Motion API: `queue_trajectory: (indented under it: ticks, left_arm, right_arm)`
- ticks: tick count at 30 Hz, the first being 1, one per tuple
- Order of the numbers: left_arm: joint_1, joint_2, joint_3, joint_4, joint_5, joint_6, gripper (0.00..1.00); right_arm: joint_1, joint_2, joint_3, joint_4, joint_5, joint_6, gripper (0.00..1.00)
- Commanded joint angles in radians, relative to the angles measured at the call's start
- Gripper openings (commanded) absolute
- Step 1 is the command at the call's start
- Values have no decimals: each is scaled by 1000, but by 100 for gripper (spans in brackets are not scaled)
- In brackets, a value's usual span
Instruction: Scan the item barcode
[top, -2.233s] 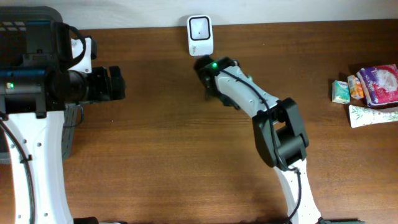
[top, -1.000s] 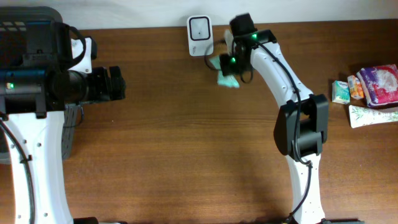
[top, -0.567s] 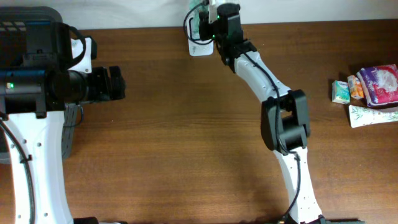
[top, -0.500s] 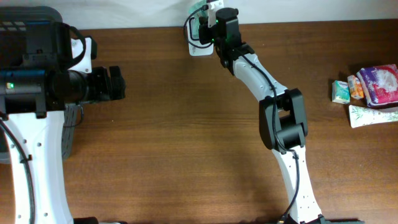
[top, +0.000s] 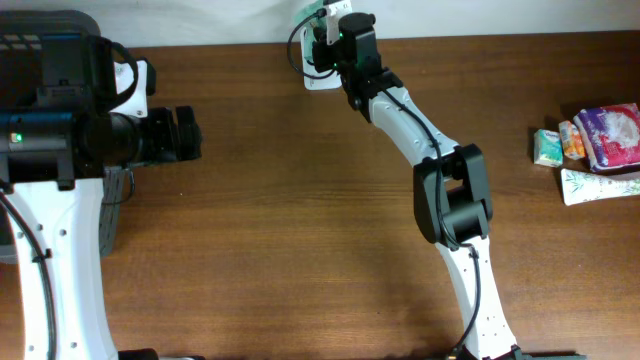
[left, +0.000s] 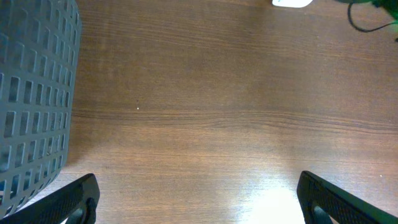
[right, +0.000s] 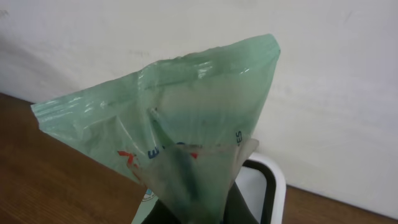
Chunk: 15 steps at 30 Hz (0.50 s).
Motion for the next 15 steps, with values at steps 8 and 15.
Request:
queue_trajectory:
  ticks: [8, 15]
  left_arm:
    - [0, -3, 2, 2, 10, 12, 99]
    - [0, -3, 2, 2, 10, 12, 99]
  right_arm:
    - [-2, -16, 14, -92, 151, -6, 4]
    - [-1, 22, 8, -37, 103, -7, 4]
